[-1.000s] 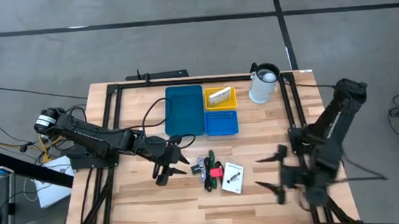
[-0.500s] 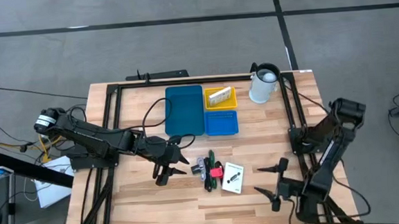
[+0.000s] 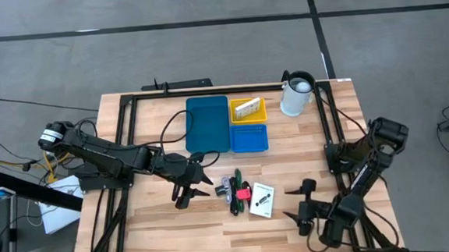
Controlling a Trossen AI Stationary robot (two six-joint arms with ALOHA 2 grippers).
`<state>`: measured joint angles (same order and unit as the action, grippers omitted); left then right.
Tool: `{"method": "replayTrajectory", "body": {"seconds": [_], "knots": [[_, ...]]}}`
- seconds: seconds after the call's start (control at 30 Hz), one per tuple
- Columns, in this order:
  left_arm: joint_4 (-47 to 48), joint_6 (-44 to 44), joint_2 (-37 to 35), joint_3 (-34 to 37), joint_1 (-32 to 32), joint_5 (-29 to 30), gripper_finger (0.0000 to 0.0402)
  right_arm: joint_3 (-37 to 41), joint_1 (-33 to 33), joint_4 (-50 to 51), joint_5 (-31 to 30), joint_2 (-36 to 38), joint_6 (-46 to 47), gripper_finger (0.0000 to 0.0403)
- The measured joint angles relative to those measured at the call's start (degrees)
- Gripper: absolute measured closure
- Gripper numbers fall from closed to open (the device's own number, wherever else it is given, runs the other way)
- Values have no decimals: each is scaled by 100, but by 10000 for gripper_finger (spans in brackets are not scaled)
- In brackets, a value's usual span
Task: Pick and place items into bin
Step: Put the card reader box into the yellow bin
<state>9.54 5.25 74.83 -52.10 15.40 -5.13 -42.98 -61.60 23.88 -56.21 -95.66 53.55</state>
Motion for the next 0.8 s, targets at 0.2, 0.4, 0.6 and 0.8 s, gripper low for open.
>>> {"method": "replayTrajectory", "body": {"seconds": [0.2,0.4,0.6,0.8], "knots": [[0,-1,0,0,0,3,233,0,-44,96,-282,-1,-230,76],[0,-1,0,0,0,3,233,0,-59,725,288,-2,620,76],[0,-1,0,0,2,3,233,123,-62,721,957,-2,1297,76],[0,-1,0,0,0,3,233,531,-23,267,1329,-2,1951,76]]}}
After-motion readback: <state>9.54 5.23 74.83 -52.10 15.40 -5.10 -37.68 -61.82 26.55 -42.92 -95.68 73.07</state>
